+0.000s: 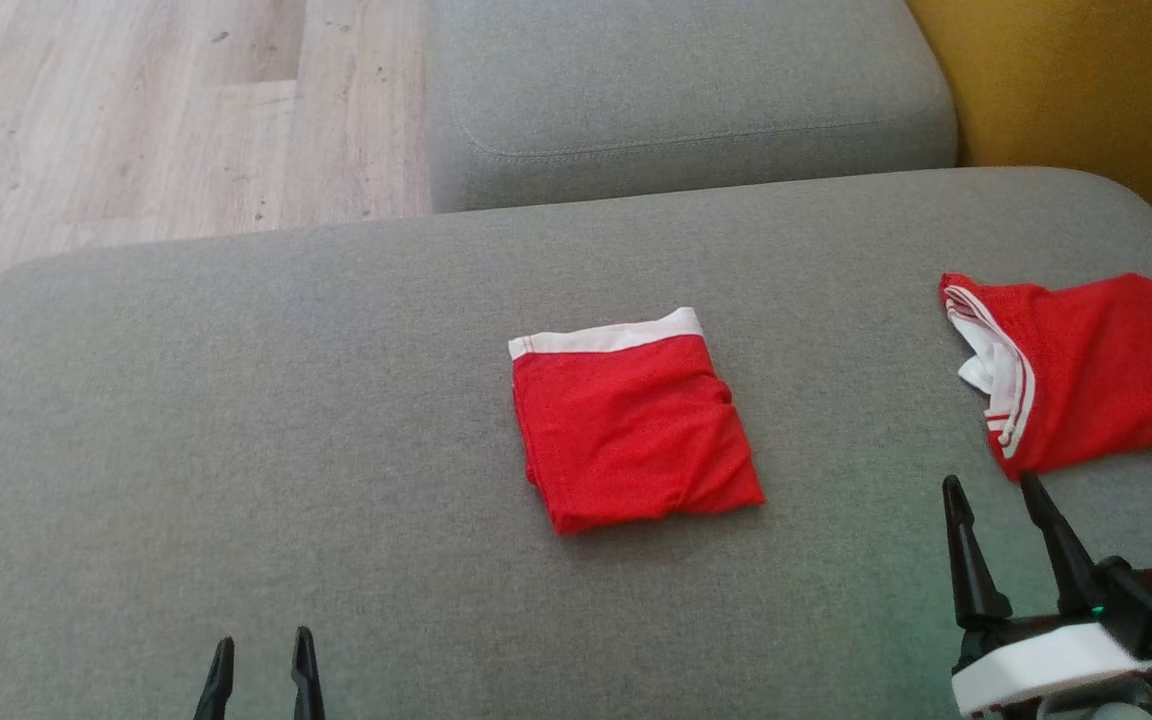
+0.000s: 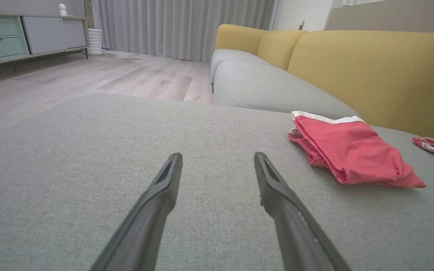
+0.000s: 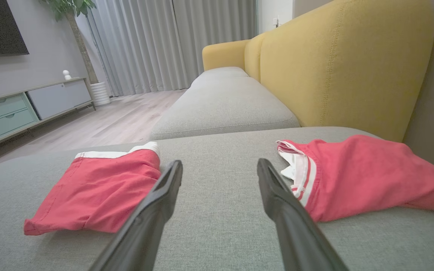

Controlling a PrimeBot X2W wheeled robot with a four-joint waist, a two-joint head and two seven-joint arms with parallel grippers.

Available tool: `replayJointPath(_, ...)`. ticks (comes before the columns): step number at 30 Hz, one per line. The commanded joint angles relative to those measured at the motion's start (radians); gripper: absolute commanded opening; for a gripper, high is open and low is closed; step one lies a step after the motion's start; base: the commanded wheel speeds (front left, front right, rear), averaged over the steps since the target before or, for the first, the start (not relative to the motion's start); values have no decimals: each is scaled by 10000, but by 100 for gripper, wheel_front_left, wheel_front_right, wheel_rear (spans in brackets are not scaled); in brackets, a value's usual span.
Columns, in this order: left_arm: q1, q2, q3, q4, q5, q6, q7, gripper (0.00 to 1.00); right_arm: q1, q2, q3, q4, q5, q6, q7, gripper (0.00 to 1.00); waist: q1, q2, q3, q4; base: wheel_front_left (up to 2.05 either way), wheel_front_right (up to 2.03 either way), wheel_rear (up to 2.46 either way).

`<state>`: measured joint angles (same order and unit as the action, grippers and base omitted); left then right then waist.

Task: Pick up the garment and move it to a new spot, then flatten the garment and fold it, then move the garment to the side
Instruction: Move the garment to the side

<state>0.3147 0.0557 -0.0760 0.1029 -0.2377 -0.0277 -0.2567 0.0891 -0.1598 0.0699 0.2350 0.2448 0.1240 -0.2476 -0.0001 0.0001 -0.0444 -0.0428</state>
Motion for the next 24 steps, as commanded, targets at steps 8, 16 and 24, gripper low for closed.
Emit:
replayJointPath(8,-196,-55,331,-153,101,-90,-51,100,-288,-3,217,-401,-55,67,3,100,1,-1,-34,288,0,0,0)
replayJointPath(16,-190,-55,339,-157,100,-103,-51,100,-263,-19,254,-386,-45,67,41,100,1,-1,-27,423,0,0,0)
replayJointPath(24,-176,-55,341,-187,84,-88,-51,100,-287,-57,310,-390,-22,67,48,100,1,-1,-5,430,0,0,0)
